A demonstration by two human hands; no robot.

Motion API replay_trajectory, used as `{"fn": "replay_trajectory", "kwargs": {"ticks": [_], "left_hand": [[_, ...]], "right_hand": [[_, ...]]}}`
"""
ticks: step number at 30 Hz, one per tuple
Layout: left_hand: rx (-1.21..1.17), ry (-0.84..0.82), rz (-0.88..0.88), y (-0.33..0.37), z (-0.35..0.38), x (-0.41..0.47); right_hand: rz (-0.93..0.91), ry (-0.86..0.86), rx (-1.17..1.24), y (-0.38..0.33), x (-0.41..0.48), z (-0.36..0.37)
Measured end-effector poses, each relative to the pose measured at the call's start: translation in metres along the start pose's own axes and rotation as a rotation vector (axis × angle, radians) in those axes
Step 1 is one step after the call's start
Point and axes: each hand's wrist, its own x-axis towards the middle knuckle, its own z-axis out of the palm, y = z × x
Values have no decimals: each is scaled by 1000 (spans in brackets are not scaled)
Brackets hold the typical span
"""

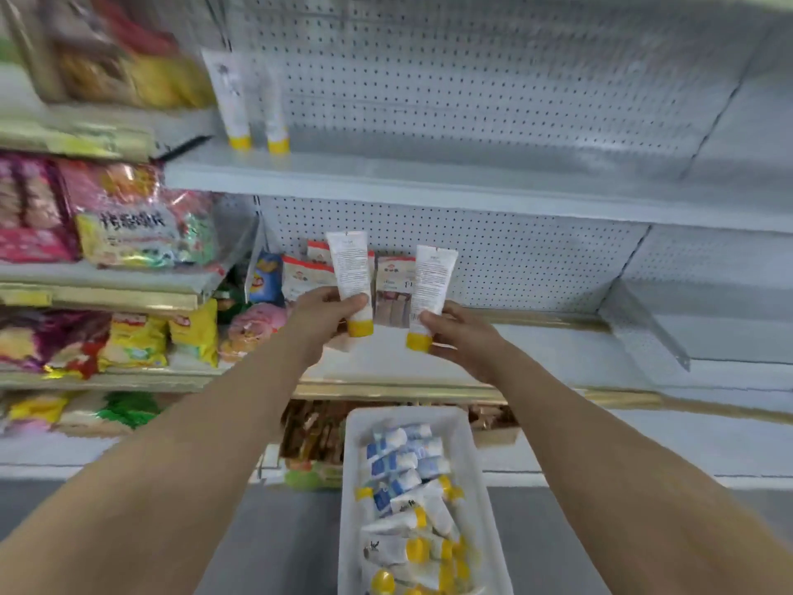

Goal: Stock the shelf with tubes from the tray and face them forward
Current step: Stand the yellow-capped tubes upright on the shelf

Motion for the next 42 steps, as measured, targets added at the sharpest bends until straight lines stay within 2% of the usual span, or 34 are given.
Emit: {"fn": "replay_trajectory", "kwargs": {"ticks": [7, 13, 21, 30, 42], "left_hand": [[11, 229, 256, 129, -90, 27], [64, 352, 377, 193, -167, 76], [153, 326, 375, 198, -211, 158], [199, 301, 378, 188, -223, 208], [232, 252, 451, 182, -223, 222]], "right_hand": [[-295, 6, -99, -141, 39, 73], [-431, 74, -166, -202, 105, 146], [-492, 269, -231, -203, 193, 207], [-467, 444, -339, -188, 247, 231], [-459, 469, -429, -182, 273, 243]]}}
